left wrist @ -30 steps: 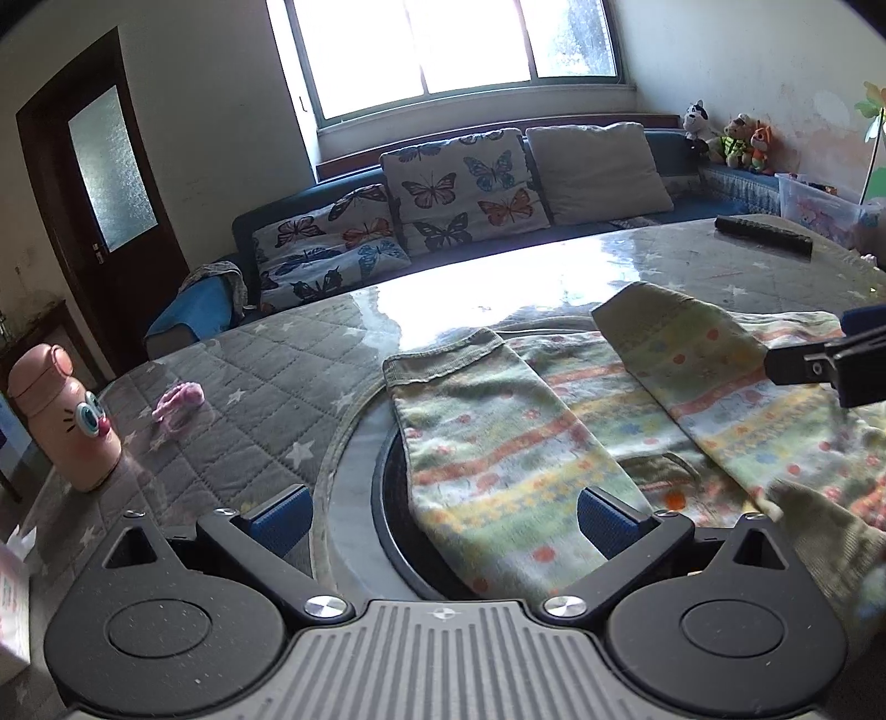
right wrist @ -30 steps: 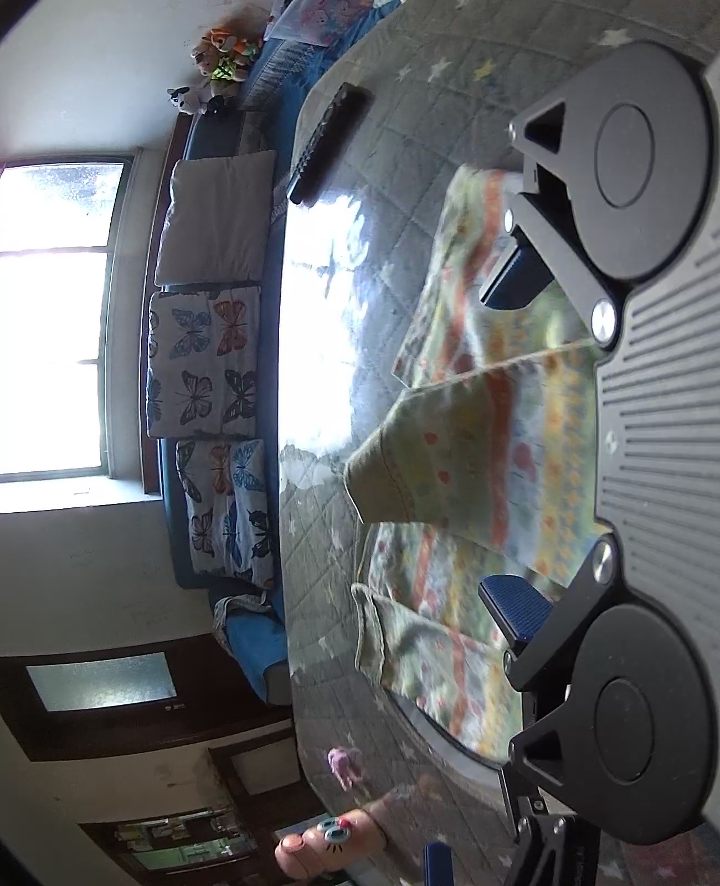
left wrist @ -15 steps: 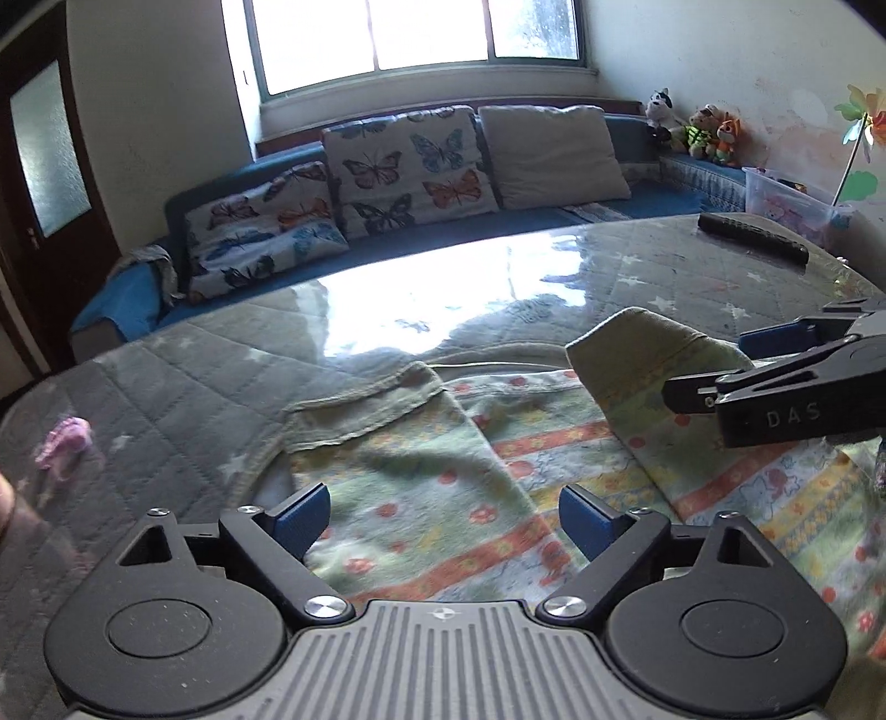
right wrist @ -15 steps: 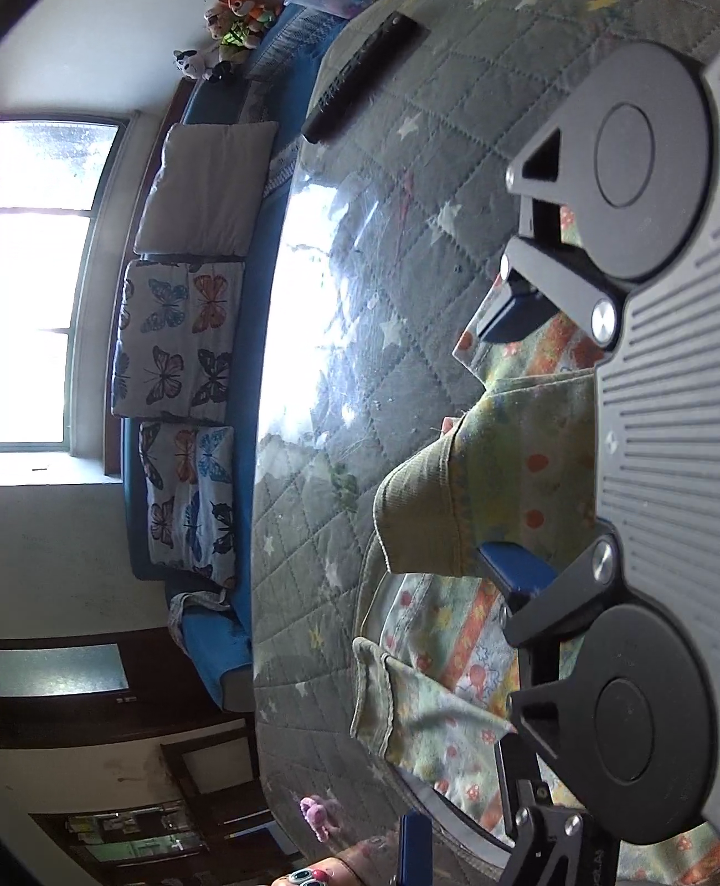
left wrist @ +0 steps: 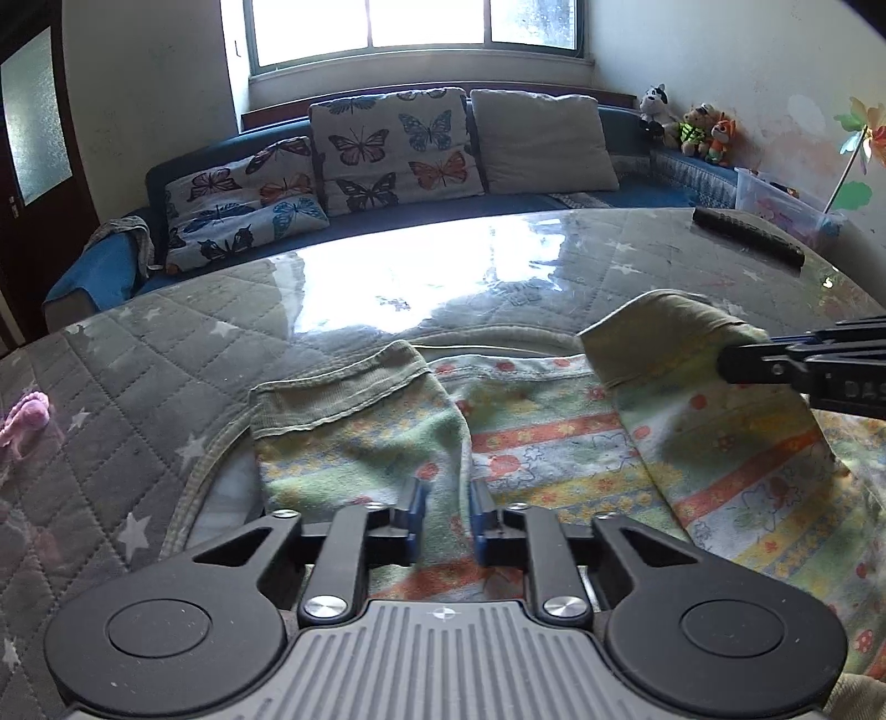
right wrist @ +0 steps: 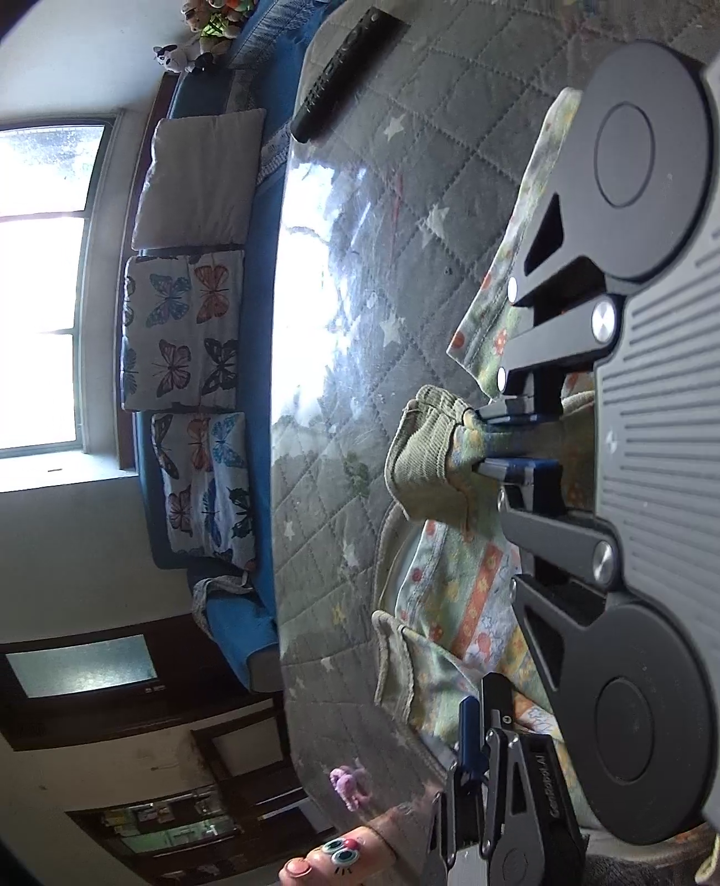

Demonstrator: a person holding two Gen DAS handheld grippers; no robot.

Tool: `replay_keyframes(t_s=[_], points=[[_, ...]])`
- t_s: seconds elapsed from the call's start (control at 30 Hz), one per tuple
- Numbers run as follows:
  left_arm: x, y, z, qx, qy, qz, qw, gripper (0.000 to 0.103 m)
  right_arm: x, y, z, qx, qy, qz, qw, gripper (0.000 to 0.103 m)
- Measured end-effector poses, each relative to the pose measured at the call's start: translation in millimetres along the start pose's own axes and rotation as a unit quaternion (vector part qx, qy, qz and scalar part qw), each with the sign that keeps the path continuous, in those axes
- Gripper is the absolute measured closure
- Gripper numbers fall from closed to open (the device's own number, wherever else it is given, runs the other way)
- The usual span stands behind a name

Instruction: Fold clothes

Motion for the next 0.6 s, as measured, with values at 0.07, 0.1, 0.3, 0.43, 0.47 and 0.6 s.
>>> replay_keyframes(t_s=[0.07, 0.1, 0.3, 0.43, 0.47, 0.6], points=[[0.9, 3.6, 7.0, -0.004, -0.006, 0.007, 0.9999, 0.099, -0.6, -0.5, 12.0, -0.001, -0.010, -0.004, 1.000, 0.095], [1.3, 5.3, 11.2, -0.005, -0.010, 0.011, 0.9999, 0.100, -1.0, -0.8, 18.1, -0.001, -0.015, -0.007, 1.000, 0.095], [-0.6, 20.2, 48.2, -0.006, -0.042, 0.034, 0.9985, 0.101, -8.8, -4.2, 63.8, -0.002, -0.046, -0.028, 0.999, 0.096], [-7.5, 34.7, 81.3, -0.002, -0.067, 0.047, 0.9966, 0.101, -19.8, -9.9, 97.9, -0.012, -0.068, -0.042, 0.997, 0.096], [-9.7, 38.9, 89.5, -0.001, -0.073, 0.051, 0.9960, 0.101, -23.3, -11.8, 106.4, -0.014, -0.073, -0.047, 0.996, 0.096], [-23.0, 58.5, 118.5, 0.009, -0.091, 0.069, 0.9934, 0.102, -41.3, -20.5, 141.4, -0.032, -0.092, -0.064, 0.993, 0.096]])
Point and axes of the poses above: each gripper's, at about its wrist camera, not at the fingertips, and z roughly against the way its jaws point, y to its left, x to its top, the point moved 3 cm from there along -z, roughly the way its jaws point, and after that the axes turned 15 degrees about z, right-handed, at the moved point
